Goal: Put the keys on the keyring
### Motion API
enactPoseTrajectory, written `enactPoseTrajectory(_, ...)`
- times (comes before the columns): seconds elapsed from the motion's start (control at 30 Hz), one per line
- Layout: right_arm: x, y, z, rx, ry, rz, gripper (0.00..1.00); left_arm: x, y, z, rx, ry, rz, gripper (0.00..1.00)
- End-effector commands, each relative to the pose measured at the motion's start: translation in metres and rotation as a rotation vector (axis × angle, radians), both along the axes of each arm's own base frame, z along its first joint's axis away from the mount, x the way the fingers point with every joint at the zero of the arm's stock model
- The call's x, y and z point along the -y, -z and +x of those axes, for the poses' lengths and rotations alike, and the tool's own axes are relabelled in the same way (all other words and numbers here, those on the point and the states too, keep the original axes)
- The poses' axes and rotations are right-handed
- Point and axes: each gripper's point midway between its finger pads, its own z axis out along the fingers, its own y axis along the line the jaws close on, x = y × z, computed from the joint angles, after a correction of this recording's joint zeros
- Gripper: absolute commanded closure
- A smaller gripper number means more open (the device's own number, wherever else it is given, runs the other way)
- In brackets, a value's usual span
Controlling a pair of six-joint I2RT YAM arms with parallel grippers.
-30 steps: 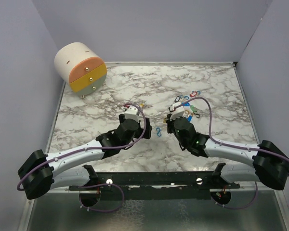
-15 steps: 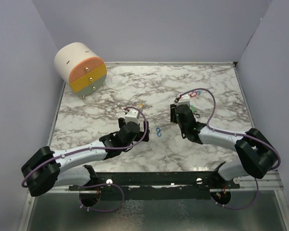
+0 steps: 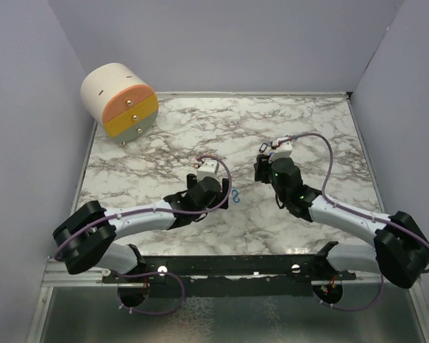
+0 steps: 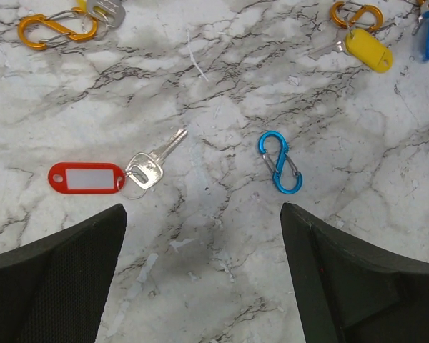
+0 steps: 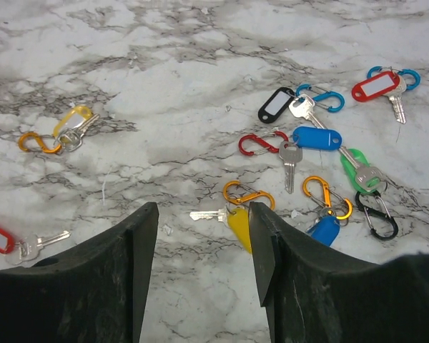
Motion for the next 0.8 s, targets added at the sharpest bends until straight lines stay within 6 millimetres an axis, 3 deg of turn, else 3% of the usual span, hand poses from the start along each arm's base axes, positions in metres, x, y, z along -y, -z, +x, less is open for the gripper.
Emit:
enactPoseTrajectory(0.0, 0.004, -0.025, -0.013, 0.052, -0.016, 0.092, 0.46, 0.030, -0.002, 0.004, -0.011, 0.019, -0.045, 0.10)
enactPoseTrajectory(0.33, 0.014, -0.061, -0.032, 0.120, -0.037, 0.176, 0.47, 0.069, 0.025, 0.010, -0.013, -0.005, 0.039, 0.07)
enactPoseTrajectory(0.77, 0.027, -0.086, -0.046, 0.202, -0.034, 0.233, 0.47, 0.087, 0.053, 0.017, 0.000, -0.053, 0.160, 0.15)
